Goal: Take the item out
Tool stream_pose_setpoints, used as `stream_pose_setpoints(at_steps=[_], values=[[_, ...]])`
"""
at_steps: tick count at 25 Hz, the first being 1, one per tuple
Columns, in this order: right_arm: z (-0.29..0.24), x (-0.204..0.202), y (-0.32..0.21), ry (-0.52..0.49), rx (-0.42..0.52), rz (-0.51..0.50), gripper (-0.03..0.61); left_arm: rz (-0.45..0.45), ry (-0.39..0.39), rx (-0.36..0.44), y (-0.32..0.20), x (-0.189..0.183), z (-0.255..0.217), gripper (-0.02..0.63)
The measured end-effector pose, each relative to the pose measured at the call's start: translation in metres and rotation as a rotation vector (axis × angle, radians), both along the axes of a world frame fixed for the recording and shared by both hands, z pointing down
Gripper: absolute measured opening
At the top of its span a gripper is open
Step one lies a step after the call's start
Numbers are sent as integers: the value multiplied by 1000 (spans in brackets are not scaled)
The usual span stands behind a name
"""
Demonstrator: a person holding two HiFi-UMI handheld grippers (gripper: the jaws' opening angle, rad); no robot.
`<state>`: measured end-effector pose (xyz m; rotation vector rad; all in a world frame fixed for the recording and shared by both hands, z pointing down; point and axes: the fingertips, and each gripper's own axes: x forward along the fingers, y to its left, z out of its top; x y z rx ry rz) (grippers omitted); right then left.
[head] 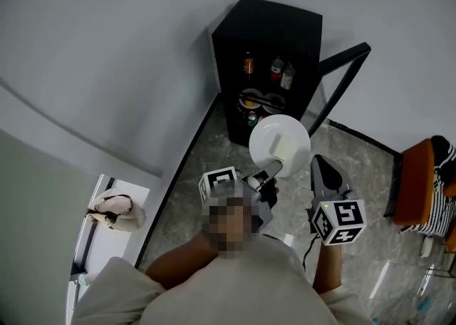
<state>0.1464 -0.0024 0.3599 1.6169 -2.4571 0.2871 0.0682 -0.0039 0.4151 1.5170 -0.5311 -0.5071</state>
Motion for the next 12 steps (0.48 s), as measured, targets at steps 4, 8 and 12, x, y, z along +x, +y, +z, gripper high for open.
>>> stream_pose_setpoints(at_steps=[4,8,12], values=[[-1,1,2,0,7,5,5,-9,30,1,1,1,-4,21],[0,4,1,0,6,11,5,-10,25,3,2,1,-6,21],[4,4,0,-4,-5,9,5,-7,12,8,1,1,-4,21]])
